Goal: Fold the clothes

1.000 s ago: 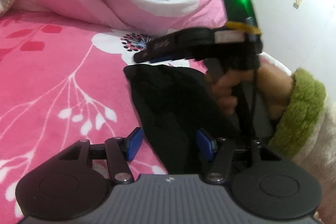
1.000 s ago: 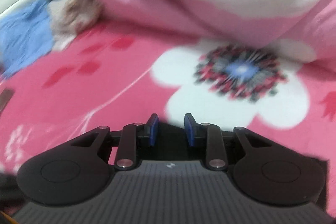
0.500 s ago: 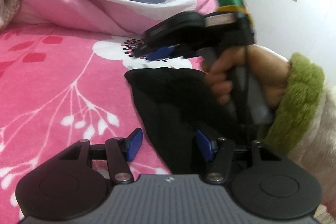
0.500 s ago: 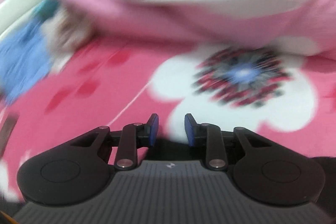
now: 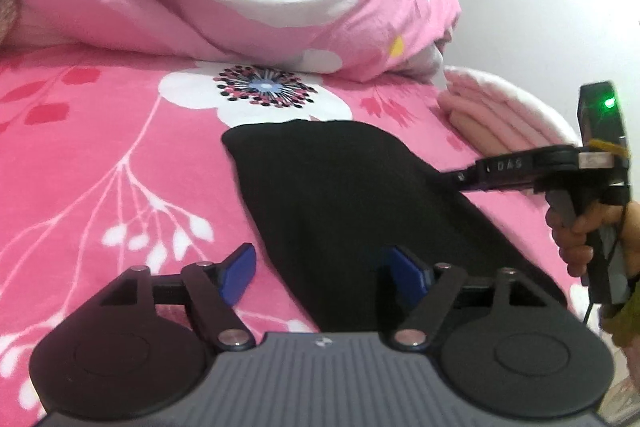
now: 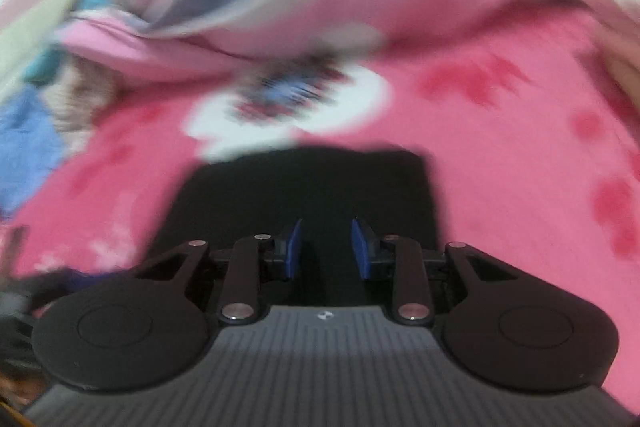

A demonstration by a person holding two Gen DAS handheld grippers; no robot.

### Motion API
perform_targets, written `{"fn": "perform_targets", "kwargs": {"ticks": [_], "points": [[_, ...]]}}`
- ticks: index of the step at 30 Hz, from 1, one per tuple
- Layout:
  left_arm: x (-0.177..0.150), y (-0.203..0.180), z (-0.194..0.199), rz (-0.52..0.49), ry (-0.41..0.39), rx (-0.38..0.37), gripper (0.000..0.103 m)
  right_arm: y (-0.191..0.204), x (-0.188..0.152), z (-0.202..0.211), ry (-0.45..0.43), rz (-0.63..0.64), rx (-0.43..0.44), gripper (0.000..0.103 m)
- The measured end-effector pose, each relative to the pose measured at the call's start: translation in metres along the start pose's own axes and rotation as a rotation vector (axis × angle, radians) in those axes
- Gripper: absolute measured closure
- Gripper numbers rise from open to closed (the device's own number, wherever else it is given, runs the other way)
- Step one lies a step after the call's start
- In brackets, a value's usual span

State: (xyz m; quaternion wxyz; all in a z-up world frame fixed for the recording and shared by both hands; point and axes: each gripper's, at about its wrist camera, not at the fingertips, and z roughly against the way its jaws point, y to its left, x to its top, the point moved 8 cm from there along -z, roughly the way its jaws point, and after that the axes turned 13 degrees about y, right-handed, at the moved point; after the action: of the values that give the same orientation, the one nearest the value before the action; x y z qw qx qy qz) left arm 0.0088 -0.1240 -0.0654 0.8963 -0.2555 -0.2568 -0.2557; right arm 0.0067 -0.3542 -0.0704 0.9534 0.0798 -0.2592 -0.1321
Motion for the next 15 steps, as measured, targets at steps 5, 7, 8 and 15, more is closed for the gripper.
{"fn": "perform_targets", "kwargs": {"ticks": [5,7,8,15], "points": [[-0.003,-0.008,-0.005,-0.053,0.021,0.032,0.018,-0.045,-0.013,0.033,-0.077,-0.153,-0.1,0.077],[-0.004,-0.01,-0.007,-0.064,0.031,0.039,0.015,-0.03,-0.02,0.046,-0.097,-0.115,-0.061,0.077],[-0.004,-0.011,-0.007,-0.066,0.036,0.042,0.014,-0.021,-0.025,0.053,-0.104,-0.094,-0.038,0.077],[-0.006,-0.015,-0.009,-0.072,0.06,0.06,0.009,0.044,-0.082,0.056,-0.031,0.117,0.012,0.078]]}}
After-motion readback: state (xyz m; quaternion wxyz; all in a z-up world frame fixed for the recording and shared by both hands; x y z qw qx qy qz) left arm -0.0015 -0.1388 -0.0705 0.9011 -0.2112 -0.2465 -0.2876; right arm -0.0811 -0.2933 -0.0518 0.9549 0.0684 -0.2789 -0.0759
